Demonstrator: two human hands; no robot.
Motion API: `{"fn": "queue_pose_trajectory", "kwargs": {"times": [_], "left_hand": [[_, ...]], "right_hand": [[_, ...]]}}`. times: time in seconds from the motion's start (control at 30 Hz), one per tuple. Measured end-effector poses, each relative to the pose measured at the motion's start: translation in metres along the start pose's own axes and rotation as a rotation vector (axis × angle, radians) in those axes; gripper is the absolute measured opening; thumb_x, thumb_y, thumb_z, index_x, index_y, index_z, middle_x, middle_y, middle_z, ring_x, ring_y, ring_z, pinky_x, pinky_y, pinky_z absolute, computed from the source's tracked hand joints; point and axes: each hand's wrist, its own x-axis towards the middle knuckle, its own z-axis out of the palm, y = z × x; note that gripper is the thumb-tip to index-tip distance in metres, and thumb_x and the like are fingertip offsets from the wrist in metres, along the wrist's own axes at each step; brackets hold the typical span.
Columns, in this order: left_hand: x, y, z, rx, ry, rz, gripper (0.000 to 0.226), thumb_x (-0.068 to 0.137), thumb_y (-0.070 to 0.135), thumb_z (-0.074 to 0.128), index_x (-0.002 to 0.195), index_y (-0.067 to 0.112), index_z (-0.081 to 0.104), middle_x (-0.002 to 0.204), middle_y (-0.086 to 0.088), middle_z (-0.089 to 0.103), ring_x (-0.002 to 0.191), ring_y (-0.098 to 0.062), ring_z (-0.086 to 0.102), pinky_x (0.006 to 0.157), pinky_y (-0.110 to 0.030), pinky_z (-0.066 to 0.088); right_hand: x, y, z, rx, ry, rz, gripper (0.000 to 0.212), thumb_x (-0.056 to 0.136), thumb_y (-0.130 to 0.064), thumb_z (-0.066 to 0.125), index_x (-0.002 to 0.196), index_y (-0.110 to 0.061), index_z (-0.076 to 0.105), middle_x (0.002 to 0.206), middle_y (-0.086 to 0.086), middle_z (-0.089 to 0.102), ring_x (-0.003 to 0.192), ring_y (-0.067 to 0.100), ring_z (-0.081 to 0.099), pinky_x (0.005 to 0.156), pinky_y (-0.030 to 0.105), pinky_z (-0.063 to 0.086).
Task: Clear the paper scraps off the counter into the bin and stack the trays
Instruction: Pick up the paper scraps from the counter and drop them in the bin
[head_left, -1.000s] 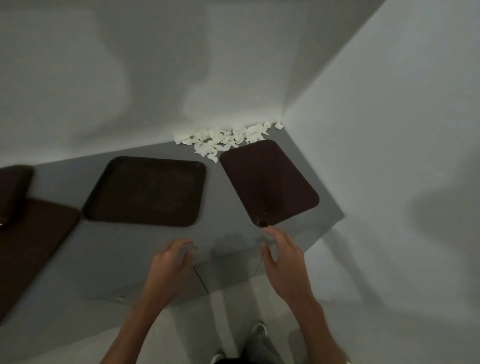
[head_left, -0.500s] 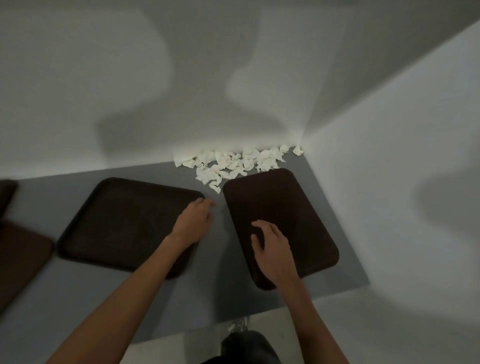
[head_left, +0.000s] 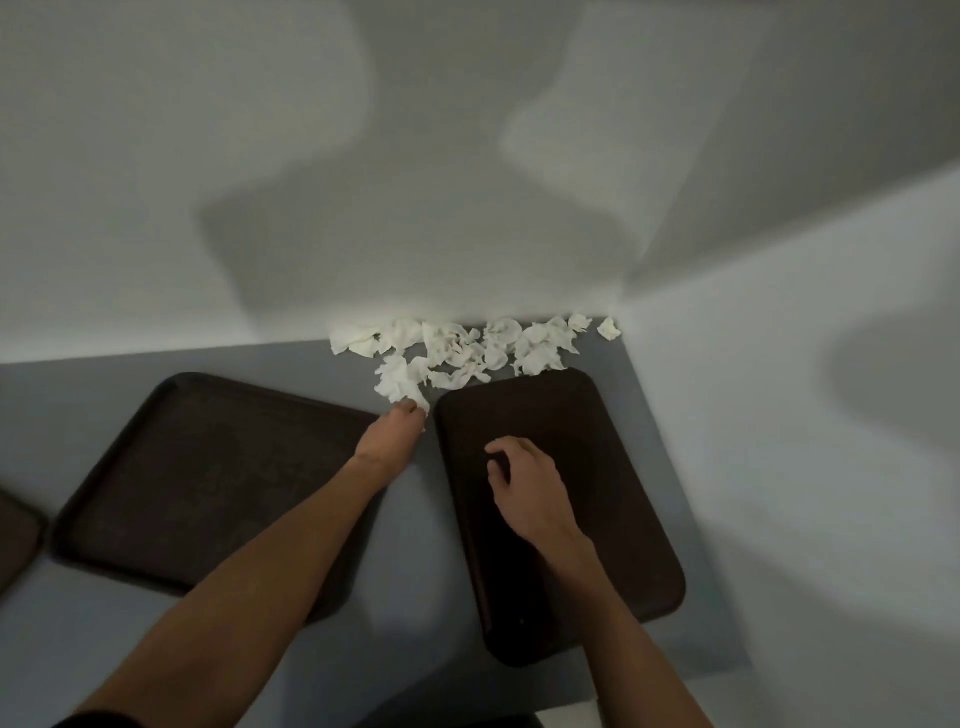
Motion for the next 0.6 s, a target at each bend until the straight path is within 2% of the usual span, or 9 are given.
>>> {"fn": "queue_pose_trajectory", "kwargs": {"times": [0.07,0.13,0.27,0.37,0.5,0.6], "left_hand": [[-0.005,-0.001,-0.003,-0.041,0.014,-0.001,0.024,0.091,0.001,0.059,0.112,0.011,0.062,0.117,-0.01,0.056,0.106,-0.038,0.063,0.088,-0.05,0.055],[-0.014,0.0,-0.011,-0.131,0.09,-0.027,0.023,0.092,0.005,0.06,0.111,0.017,0.063,0.111,-0.006,0.058,0.104,-0.037,0.065,0.085,-0.049,0.056],[-0.043,0.004,-0.036,-0.299,0.287,-0.061,0.036,0.093,0.006,0.062,0.128,0.013,0.065,0.115,-0.009,0.061,0.102,-0.035,0.065,0.089,-0.041,0.055],[-0.066,0.001,-0.057,-0.365,0.421,-0.07,0.022,0.098,0.01,0.062,0.117,0.01,0.073,0.109,-0.006,0.059,0.097,-0.027,0.063,0.091,-0.033,0.052],[-0.097,-0.001,-0.097,-0.505,0.545,-0.138,0.013,0.103,0.025,0.06,0.105,0.016,0.07,0.1,0.002,0.06,0.087,-0.011,0.057,0.082,-0.026,0.044],[-0.117,0.001,-0.126,-0.751,0.592,-0.255,0.02,0.107,0.033,0.052,0.101,0.017,0.061,0.091,0.003,0.068,0.083,-0.013,0.064,0.075,-0.032,0.048]], "right_hand": [[0.023,-0.002,0.004,-0.014,-0.031,0.011,0.024,0.105,-0.026,0.059,0.129,-0.029,0.061,0.127,-0.007,0.061,0.114,0.01,0.06,0.092,0.03,0.054],[0.051,-0.008,0.009,-0.033,-0.04,0.006,0.026,0.105,-0.024,0.059,0.131,-0.027,0.059,0.128,-0.004,0.062,0.116,0.012,0.06,0.092,0.031,0.053],[0.107,-0.031,0.023,-0.096,-0.023,-0.013,0.033,0.105,-0.022,0.059,0.137,-0.019,0.056,0.132,0.006,0.062,0.121,0.024,0.06,0.095,0.039,0.054],[0.136,-0.044,0.038,-0.242,-0.026,-0.04,0.037,0.103,-0.021,0.059,0.139,-0.017,0.051,0.131,0.013,0.06,0.122,0.033,0.058,0.097,0.046,0.053],[0.155,-0.043,0.057,-0.39,-0.026,0.048,0.04,0.102,-0.038,0.054,0.14,-0.024,0.055,0.142,0.012,0.054,0.135,0.036,0.044,0.109,0.052,0.041],[0.163,-0.044,0.061,-0.351,0.028,0.075,0.03,0.1,-0.031,0.055,0.128,-0.023,0.065,0.138,0.007,0.058,0.136,0.034,0.043,0.112,0.053,0.037]]}}
